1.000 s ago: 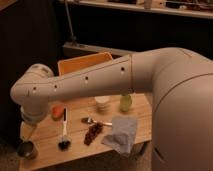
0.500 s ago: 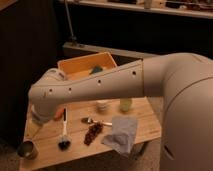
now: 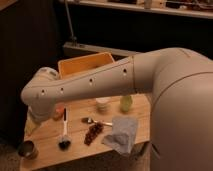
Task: Stack cups on top of each other
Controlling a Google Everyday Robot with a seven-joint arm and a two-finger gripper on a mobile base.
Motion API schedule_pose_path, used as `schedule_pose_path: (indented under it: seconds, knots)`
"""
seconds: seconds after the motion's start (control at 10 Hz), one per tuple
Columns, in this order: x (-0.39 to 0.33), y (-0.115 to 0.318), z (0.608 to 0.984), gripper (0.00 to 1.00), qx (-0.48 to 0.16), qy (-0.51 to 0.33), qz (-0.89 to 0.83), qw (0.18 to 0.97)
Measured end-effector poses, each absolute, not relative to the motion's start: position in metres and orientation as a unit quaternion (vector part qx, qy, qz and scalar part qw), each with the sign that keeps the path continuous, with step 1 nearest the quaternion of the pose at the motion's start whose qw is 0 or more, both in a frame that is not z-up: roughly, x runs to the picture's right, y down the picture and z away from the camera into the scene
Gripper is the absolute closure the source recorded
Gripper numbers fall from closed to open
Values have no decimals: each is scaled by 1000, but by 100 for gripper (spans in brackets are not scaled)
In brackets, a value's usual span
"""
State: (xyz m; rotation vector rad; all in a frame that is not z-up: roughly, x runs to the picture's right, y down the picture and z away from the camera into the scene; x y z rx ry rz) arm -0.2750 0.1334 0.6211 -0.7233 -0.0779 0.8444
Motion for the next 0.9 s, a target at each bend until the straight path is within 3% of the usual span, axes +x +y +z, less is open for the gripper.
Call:
schedule_pose_path:
  seconds: [0.3,0.9]
  knots:
    - [-264,126,631,20,-350,-11,468,811]
    - [-267,126,635,20,-347,15,472,811]
